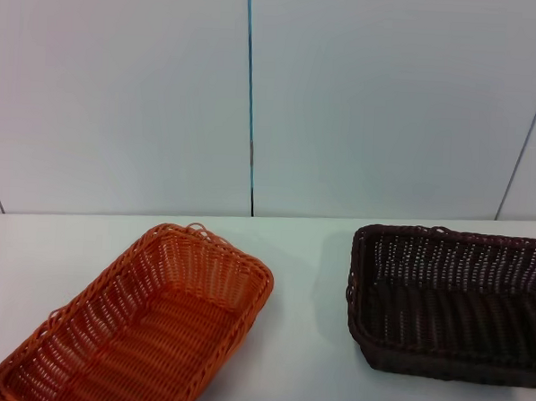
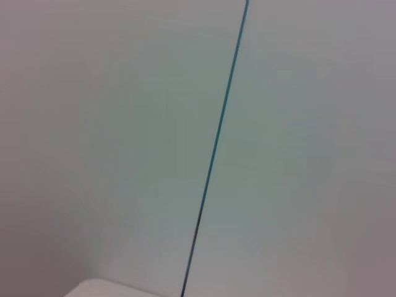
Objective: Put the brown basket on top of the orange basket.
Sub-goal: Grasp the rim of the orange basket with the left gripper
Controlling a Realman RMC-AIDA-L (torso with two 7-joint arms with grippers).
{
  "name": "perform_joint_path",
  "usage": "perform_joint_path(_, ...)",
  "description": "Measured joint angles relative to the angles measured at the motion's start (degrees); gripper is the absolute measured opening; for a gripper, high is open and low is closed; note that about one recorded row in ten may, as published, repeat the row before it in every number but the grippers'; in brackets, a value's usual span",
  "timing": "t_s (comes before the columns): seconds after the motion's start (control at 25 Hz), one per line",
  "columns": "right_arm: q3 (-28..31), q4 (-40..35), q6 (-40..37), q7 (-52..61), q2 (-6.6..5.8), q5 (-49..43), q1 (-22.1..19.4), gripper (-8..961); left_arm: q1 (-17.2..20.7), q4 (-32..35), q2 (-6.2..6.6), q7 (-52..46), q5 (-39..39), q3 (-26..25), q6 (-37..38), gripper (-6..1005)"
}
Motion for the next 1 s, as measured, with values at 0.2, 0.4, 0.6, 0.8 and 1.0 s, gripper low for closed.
perform_joint_path(0.2,1.0,0.3,-0.3,0.0,-0.12,2.4,-0.4,937,-1.4,0.0,-0.07,0.0,-0.1,0.1,-2.3,875)
perform_joint_path(0.4,1.7,0.1,-0.3,0.0,-0.13,2.8,0.1,936,-3.0,0.2,0.00,0.4,-0.1,-0.1,-4.5,875)
perform_joint_path(0.6,2.3,0.0,-0.3,-0.2,-0.18,2.8,1.0,936,-1.3,-1.9,-0.01,1.6,-0.1,0.0,-4.5,874)
perform_joint_path(0.8,2.4,-0.1,-0.3,-0.4,-0.18,2.8,0.9,936,1.5,-4.5,-0.29,3.7,0.0,0.9,-4.3,874)
perform_joint_path(1.0,2.5,-0.2,-0.3,-0.5,-0.26,2.6,1.2,935,3.5,-5.8,-0.32,3.9,0.0,1.5,-4.5,873)
